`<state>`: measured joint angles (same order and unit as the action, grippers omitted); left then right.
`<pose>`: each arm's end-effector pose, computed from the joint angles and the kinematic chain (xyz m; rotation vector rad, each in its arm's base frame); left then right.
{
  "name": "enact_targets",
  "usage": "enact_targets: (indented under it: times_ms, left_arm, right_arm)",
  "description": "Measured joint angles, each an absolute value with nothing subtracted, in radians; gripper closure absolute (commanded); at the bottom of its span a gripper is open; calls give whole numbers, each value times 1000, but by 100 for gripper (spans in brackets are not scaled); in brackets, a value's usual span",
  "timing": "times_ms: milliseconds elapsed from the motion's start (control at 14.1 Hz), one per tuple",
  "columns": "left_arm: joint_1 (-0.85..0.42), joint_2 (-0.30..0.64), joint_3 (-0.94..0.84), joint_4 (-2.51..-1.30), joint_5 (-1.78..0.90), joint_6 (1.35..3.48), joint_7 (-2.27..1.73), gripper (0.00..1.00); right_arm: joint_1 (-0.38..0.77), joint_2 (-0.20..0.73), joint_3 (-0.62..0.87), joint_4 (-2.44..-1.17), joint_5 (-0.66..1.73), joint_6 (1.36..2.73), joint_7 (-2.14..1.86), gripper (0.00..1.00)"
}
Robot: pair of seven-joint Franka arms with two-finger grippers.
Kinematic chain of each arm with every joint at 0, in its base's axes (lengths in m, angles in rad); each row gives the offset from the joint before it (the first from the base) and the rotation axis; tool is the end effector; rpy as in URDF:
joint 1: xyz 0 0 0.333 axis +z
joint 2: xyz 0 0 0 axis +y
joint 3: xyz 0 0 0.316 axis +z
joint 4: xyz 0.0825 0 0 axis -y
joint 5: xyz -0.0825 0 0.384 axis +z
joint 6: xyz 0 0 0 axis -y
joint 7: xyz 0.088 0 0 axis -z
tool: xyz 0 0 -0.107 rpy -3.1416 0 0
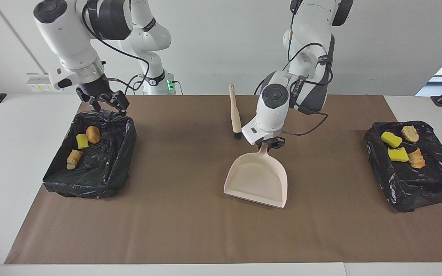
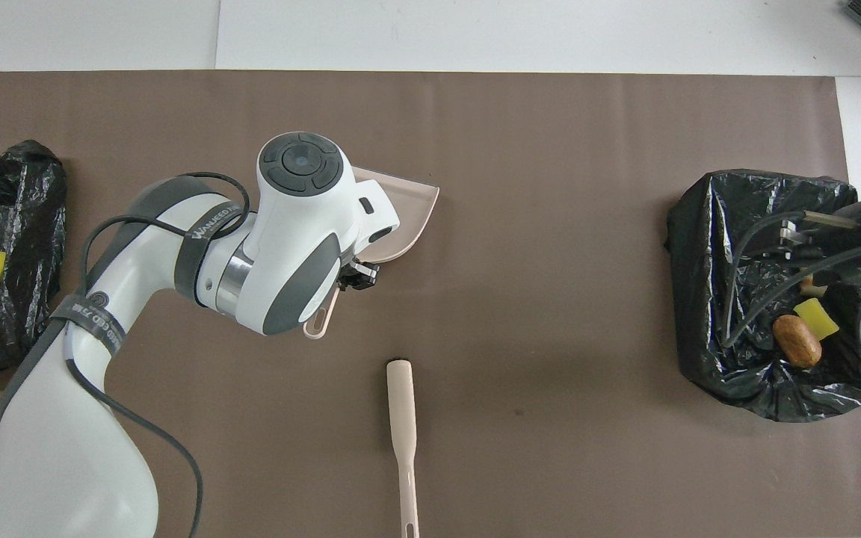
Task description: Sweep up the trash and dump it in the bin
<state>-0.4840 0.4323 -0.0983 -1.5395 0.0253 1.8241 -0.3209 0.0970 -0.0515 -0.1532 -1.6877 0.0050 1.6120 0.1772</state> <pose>0.5605 -0.3565 0.3938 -3.0599 0.4055 0.2145 0.5393 -0.0318 0.6006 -3.1087 0.3644 0.0400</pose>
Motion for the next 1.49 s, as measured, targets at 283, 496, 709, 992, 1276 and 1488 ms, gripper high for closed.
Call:
enact_targets:
  times_ms: [283, 496, 709, 992, 1276, 1488]
  left_arm:
    - [-548, 610, -93, -1332, 22, 1807, -520, 100]
    - [-546, 645, -85, -1289, 22, 1792, -527, 35]
    - [-544, 643, -80, -1279, 22, 1797, -527, 2]
    - [-485, 545, -64, -1299, 22, 1850, -460, 0]
    - [-355, 302, -61, -1446, 22, 1796, -319, 0]
    - [-252, 104, -58, -1587, 22, 1751, -163, 0]
  right_arm:
    - [71, -70, -190, -1553, 5, 1460, 52, 0]
    - [71, -92, -201, -1546, 3, 1446, 13, 0]
    - [73, -92, -197, -1548, 2, 1446, 11, 0]
    - [71, -91, -195, -1557, 1, 1446, -32, 0]
    - [72, -91, -194, -1560, 1, 1446, -33, 0]
    - [73, -91, -189, -1561, 1, 1445, -33, 0]
